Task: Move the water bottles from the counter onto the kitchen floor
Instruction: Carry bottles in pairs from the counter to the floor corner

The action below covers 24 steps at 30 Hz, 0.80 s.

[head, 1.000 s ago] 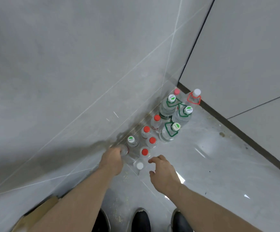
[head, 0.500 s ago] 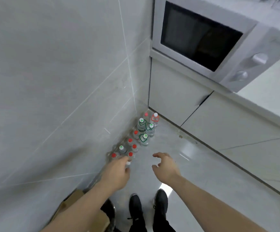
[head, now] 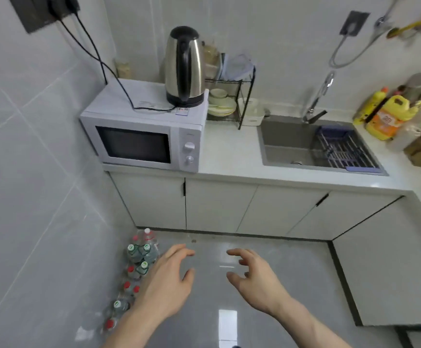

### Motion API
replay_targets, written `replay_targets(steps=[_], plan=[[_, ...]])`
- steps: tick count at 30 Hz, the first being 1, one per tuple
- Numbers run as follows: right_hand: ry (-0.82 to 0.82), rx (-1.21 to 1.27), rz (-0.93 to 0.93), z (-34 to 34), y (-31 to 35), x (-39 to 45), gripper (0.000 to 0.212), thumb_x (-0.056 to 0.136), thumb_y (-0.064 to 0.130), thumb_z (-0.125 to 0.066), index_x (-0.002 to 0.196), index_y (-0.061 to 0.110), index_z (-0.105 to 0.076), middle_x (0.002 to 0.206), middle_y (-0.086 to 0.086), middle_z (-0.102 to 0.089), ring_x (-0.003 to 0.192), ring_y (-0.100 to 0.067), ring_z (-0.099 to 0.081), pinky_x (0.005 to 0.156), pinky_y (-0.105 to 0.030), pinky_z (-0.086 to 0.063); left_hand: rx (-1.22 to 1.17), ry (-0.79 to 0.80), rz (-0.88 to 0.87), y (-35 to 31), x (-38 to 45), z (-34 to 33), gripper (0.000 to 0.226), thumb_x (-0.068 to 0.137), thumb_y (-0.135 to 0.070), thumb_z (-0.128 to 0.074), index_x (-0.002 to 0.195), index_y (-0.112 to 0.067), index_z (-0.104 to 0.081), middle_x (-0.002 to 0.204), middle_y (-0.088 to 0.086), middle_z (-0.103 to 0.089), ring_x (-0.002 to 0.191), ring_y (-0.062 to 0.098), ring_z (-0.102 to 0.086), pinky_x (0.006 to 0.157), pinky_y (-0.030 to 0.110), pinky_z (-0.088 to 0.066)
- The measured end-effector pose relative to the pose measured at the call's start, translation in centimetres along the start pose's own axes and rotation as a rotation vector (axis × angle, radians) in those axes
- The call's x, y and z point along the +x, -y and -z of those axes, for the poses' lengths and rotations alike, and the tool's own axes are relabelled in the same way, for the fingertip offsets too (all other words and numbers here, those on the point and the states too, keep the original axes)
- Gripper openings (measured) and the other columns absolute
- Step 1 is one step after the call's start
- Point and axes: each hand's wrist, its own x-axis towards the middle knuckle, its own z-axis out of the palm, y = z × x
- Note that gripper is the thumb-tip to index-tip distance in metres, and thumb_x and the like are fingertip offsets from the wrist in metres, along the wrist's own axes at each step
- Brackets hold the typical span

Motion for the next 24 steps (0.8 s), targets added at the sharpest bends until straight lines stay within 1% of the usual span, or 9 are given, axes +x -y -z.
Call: replay_targets(steps=[2, 7, 10, 13, 15, 18, 21, 24], plan=[[-0.095, 0.048, -0.006, 2.4, -0.9, -2.8, 0.046, 0.090, 0.036, -0.065, 0.134, 0.043, -0.054, 0.133, 0.028, -0.049, 0.123, 0.000, -0.051, 0.103, -0.025, -0.048, 0.003, 0.018, -0.107, -3.7, 0.3, 0.7, 0.035, 0.093, -0.037, -0.056, 0.128, -0.040, -0.055, 0.147, -0.028, -0.039, 0.133, 0.004, -0.046, 0.110, 0.026, -0.037], [-0.325, 0.140, -0.023, 8.7, -3.4, -9.6, 0.044, 0.089, 0.038, -0.064, 0.131, 0.048, -0.053, 0.132, 0.035, -0.047, 0.125, 0.006, -0.048, 0.104, -0.023, -0.046, 0.029, 0.082, -0.354, -13.2, 0.3, 0.6, 0.032, 0.095, -0.037, -0.057, 0.127, -0.043, -0.054, 0.147, -0.030, -0.036, 0.128, 0.007, -0.049, 0.108, 0.023, -0.036], [-0.460, 0.168, -0.051, 12.5, -6.1, -14.7, 0.045, 0.087, 0.040, -0.064, 0.131, 0.049, -0.053, 0.132, 0.037, -0.046, 0.127, 0.008, -0.046, 0.106, -0.025, -0.045, 0.038, 0.115, -0.501, -20.1, -0.6, -0.8, 0.031, 0.096, -0.038, -0.056, 0.126, -0.045, -0.053, 0.147, -0.031, -0.035, 0.136, 0.002, -0.038, 0.112, 0.023, -0.032], [-0.598, 0.190, -0.101, 16.4, -10.0, -20.8, 0.046, 0.088, 0.038, -0.065, 0.131, 0.049, -0.053, 0.133, 0.037, -0.046, 0.127, 0.010, -0.045, 0.107, -0.023, -0.043, 0.049, 0.172, -0.640, -27.7, -2.6, -3.8, 0.031, 0.096, -0.037, -0.055, 0.127, -0.045, -0.053, 0.147, -0.030, -0.035, 0.138, 0.001, -0.035, 0.115, 0.025, -0.030], [-0.681, 0.196, -0.134, 18.8, -12.9, -25.3, 0.046, 0.090, 0.038, -0.066, 0.132, 0.048, -0.053, 0.135, 0.035, -0.046, 0.127, 0.010, -0.045, 0.109, -0.024, -0.042, 0.059, 0.206, -0.741, -32.8, -4.5, -6.3, 0.032, 0.095, -0.037, -0.056, 0.126, -0.045, -0.054, 0.147, -0.029, -0.037, 0.136, 0.001, -0.038, 0.113, 0.027, -0.035], [-0.772, 0.196, -0.198, 22.0, -17.6, -31.8, 0.046, 0.091, 0.039, -0.067, 0.134, 0.048, -0.052, 0.137, 0.031, -0.046, 0.127, 0.007, -0.046, 0.109, -0.025, -0.043, 0.063, 0.245, -0.865, -39.9, -7.9, -10.2, 0.032, 0.093, -0.038, -0.058, 0.125, -0.045, -0.056, 0.147, -0.028, -0.039, 0.132, 0.002, -0.044, 0.106, 0.027, -0.042], [-0.842, 0.200, -0.257, 25.0, -22.3, -37.9, 0.046, 0.090, 0.041, -0.068, 0.132, 0.049, -0.052, 0.134, 0.030, -0.048, 0.127, 0.005, -0.046, 0.108, -0.028, -0.043, 0.076, 0.271, -0.962, -46.1, -11.8, -14.3, 0.033, 0.092, -0.040, -0.059, 0.125, -0.045, -0.055, 0.147, -0.027, -0.040, 0.134, 0.001, -0.042, 0.110, 0.026, -0.038], [-0.912, 0.218, -0.289, 27.6, -26.4, -43.3, 0.047, 0.090, 0.037, -0.069, 0.133, 0.045, -0.054, 0.134, 0.026, -0.051, 0.122, 0.003, -0.049, 0.109, -0.027, -0.043, 0.094, 0.307, -1.044, -51.5, -15.5, -18.1, 0.033, 0.093, -0.042, -0.058, 0.125, -0.045, -0.054, 0.146, -0.029, -0.038, 0.133, -0.002, -0.042, 0.108, 0.022, -0.037]])
